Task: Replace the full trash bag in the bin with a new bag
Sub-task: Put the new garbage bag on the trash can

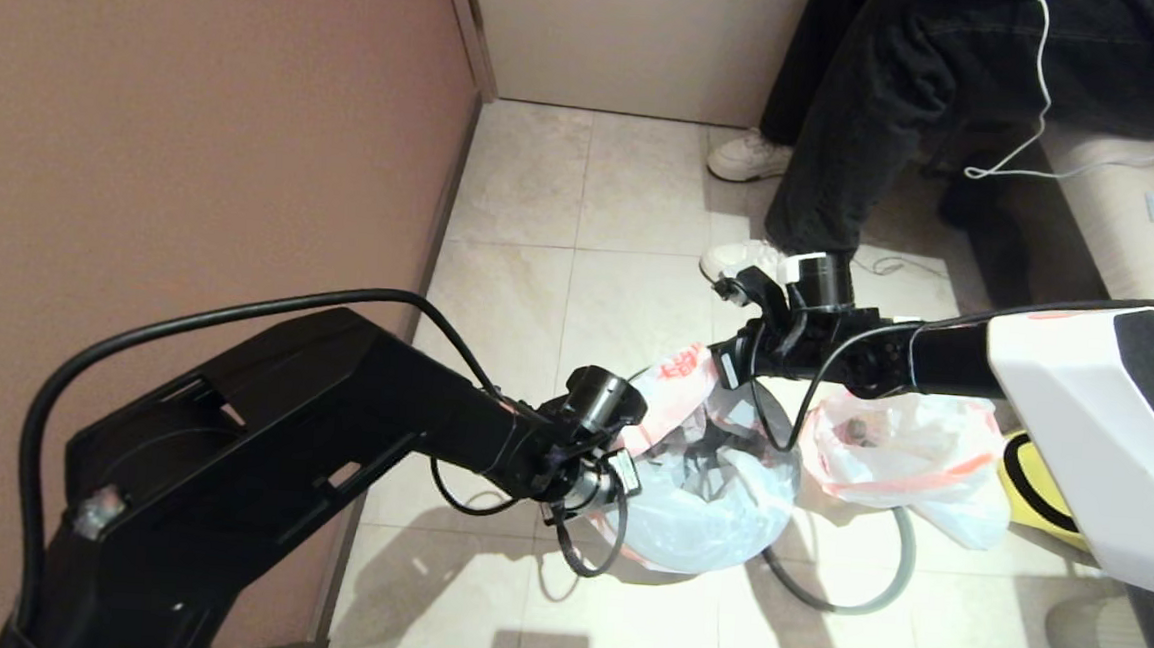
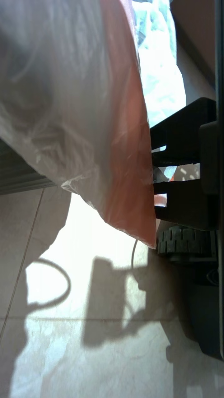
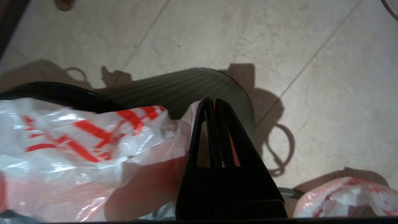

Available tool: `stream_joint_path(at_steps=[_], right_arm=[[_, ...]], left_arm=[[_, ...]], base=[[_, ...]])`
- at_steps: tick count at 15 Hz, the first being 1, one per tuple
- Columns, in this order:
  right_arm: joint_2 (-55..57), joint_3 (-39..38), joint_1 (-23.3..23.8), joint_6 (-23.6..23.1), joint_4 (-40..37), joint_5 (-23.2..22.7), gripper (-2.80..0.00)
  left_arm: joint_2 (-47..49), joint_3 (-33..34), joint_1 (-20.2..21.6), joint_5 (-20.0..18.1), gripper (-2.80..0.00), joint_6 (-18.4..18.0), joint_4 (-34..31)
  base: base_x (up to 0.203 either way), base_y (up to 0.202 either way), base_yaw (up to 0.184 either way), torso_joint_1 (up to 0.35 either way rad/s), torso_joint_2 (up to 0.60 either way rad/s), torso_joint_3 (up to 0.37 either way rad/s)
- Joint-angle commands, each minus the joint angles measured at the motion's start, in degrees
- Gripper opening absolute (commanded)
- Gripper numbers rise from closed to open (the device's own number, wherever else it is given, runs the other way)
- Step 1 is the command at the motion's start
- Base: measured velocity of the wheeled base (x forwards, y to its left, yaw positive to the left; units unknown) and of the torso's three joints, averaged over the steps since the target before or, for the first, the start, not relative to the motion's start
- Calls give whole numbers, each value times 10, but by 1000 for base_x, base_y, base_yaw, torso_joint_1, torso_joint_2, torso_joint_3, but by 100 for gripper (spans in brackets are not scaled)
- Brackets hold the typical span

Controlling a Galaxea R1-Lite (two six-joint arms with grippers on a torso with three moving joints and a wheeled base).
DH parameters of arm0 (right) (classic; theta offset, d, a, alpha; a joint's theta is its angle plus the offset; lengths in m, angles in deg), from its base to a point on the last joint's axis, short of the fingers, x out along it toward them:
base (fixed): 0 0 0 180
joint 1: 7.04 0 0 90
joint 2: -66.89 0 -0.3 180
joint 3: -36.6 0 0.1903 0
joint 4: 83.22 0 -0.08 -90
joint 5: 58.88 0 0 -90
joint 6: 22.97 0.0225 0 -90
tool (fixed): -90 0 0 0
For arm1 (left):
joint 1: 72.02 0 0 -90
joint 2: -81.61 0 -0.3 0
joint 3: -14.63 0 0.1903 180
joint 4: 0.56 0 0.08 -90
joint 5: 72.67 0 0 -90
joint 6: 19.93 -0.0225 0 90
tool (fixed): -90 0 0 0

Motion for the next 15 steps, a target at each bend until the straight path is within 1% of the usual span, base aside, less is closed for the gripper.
stream_joint_path(at_steps=[1,2,4,6,7,9,12,15], right_arm=[[10,25,-4,3,-10,-16,-280],[10,25,-6,3,-11,-18,-280],[-3,23,-8,7,-33,-41,-280],[-23,22,-8,44,-78,-80,-280],[-28,21,-10,52,-94,-93,-280],[-38,20,-16,55,-121,-98,-280],[-51,17,-14,55,-121,-97,-280],[-73,-22,1,53,-121,-85,-280]], left_arm=[[1,-6,6,-5,-280,3,-1],[-2,-6,8,-10,-280,3,-1],[-21,-7,13,-11,-280,3,-1],[-29,-6,12,-11,-280,3,-2],[-30,-6,13,-11,-280,3,-2],[-32,-6,13,-11,-280,3,-2],[-31,-4,13,-11,-280,3,-1],[-29,-5,13,-10,-280,3,-1]], base=[[0,0,0,0,0,0],[0,0,0,0,0,0],[0,0,0,0,0,0],[0,0,0,0,0,0],[0,0,0,0,0,0],[0,0,0,0,0,0],[0,0,0,0,0,0],[0,0,0,0,0,0]])
